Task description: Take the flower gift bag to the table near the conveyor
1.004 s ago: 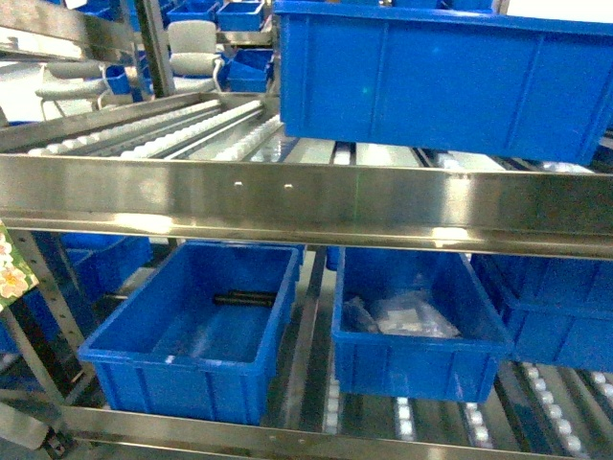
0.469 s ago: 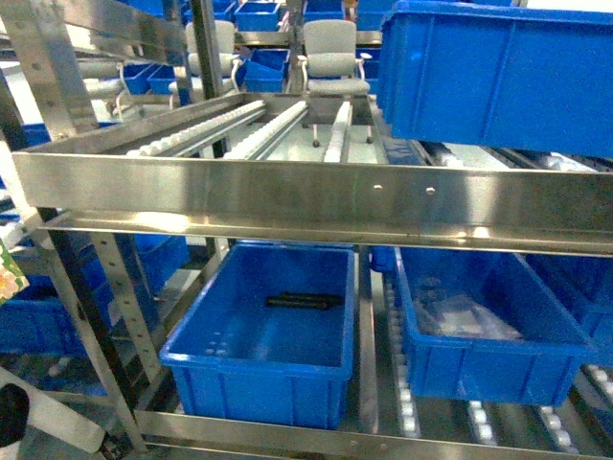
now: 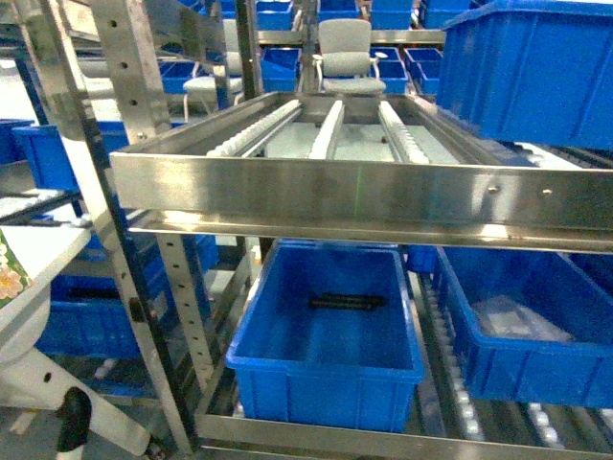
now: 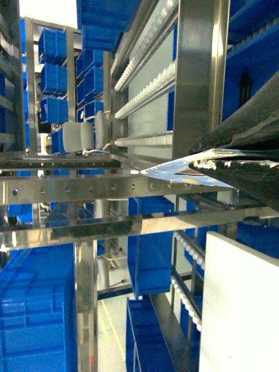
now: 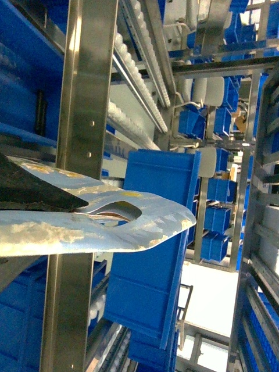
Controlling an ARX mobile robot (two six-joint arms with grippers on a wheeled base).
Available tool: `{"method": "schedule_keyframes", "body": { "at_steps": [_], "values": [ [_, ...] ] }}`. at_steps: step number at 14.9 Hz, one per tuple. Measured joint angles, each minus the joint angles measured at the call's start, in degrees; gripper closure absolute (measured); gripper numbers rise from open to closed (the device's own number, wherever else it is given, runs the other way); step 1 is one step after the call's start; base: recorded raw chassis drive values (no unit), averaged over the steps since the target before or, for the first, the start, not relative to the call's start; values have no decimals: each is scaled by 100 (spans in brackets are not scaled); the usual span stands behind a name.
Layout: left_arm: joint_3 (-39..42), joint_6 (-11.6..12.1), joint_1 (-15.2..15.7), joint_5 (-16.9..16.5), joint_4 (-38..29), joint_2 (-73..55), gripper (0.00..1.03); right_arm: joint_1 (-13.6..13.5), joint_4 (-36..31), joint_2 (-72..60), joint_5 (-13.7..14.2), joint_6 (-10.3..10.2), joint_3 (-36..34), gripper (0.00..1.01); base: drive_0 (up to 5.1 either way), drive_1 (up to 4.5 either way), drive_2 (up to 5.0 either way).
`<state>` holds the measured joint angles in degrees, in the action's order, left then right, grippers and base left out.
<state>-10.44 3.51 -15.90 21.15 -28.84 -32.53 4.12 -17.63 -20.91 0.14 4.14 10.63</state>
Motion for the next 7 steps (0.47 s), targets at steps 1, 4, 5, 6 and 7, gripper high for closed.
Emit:
{"method": "schedule_keyframes", "body": {
  "at_steps": [1,4,5,6,7],
  "values": [
    [0,0,0,-2,0,2,101,0,2,0,2,0,0,99,-493,244,244],
    [0,0,0,0,-2,2,101,0,2,2,2,-2,0,99,-493,242,242],
    [0,0,0,-2,0,2,101,0,-2,2,2,0,0,99,-492,240,240],
    [0,0,0,0,0,2,101,0,2,2,2,0,0,99,-492,240,240],
    [0,0,0,0,0,2,101,0,-2,2,0,0,0,99,-493,238,238]
  ]
}}
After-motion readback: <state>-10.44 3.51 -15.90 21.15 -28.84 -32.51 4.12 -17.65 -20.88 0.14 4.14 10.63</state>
